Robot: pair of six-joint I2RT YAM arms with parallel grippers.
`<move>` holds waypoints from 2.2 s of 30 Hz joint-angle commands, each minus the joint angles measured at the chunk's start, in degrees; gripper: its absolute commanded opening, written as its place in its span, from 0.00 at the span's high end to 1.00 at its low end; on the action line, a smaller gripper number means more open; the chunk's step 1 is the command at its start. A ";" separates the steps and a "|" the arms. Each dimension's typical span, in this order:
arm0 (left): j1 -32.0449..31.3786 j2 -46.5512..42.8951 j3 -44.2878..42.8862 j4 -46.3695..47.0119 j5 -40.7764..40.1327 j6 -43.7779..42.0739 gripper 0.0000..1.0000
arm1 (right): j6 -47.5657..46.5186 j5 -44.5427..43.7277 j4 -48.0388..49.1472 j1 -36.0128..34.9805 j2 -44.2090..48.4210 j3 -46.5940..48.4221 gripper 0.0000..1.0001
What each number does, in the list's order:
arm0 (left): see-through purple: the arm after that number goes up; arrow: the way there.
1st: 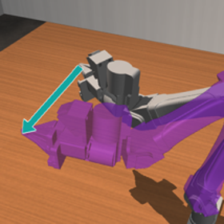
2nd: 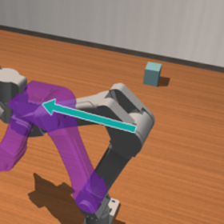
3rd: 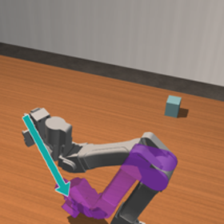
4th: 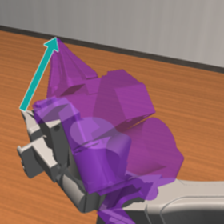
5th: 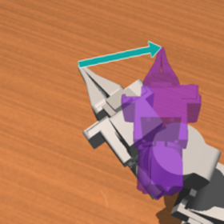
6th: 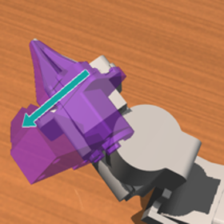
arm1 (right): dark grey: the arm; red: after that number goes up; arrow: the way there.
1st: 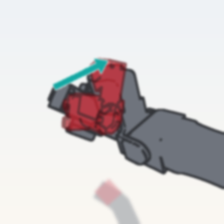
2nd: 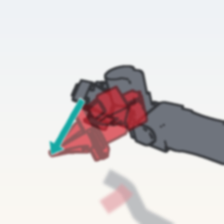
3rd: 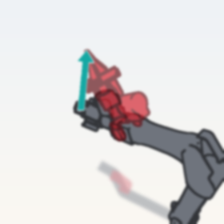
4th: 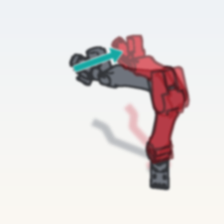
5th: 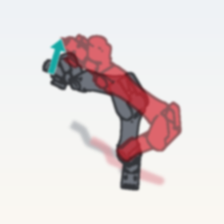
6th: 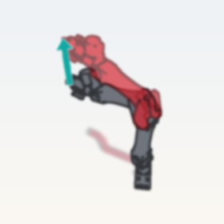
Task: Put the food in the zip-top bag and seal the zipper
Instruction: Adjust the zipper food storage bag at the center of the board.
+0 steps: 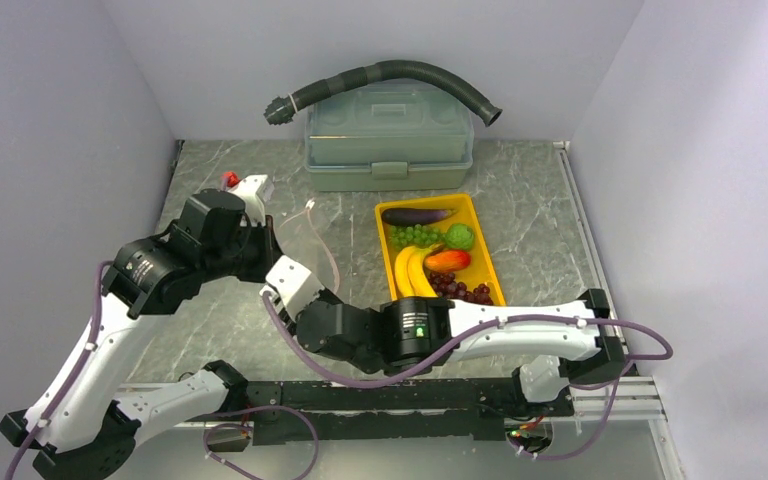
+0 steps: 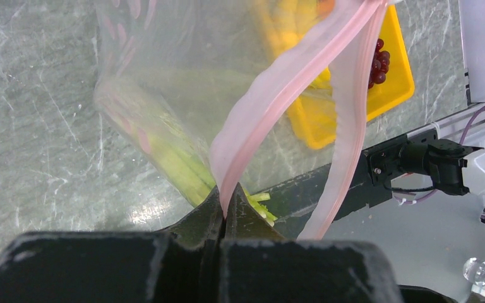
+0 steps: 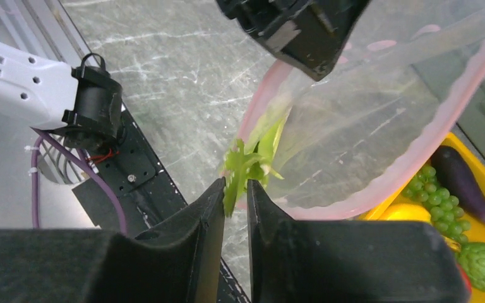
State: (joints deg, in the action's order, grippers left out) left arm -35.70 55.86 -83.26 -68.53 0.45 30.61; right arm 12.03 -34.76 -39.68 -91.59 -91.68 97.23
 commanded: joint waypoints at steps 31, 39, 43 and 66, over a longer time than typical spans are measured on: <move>0.07 -4.30 1.34 3.03 8.15 -0.66 1.00 | 7.09 0.63 2.59 9.62 -3.51 1.07 1.00; 0.02 -4.53 0.91 3.12 7.58 -0.39 1.00 | 8.07 2.82 -2.28 11.60 -8.80 3.66 1.00; 0.06 -4.70 1.29 3.92 6.77 0.14 1.00 | 8.44 2.94 -2.69 11.58 -8.31 3.38 1.00; 0.02 -3.56 2.18 4.56 4.02 0.77 1.00 | 8.74 -1.96 -5.14 11.04 -1.92 6.45 0.61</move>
State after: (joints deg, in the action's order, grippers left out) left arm -35.42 52.42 -80.95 -66.72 4.69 31.14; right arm 21.19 -33.34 -44.23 -80.25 -97.27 99.92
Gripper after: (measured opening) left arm 0.012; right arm 0.383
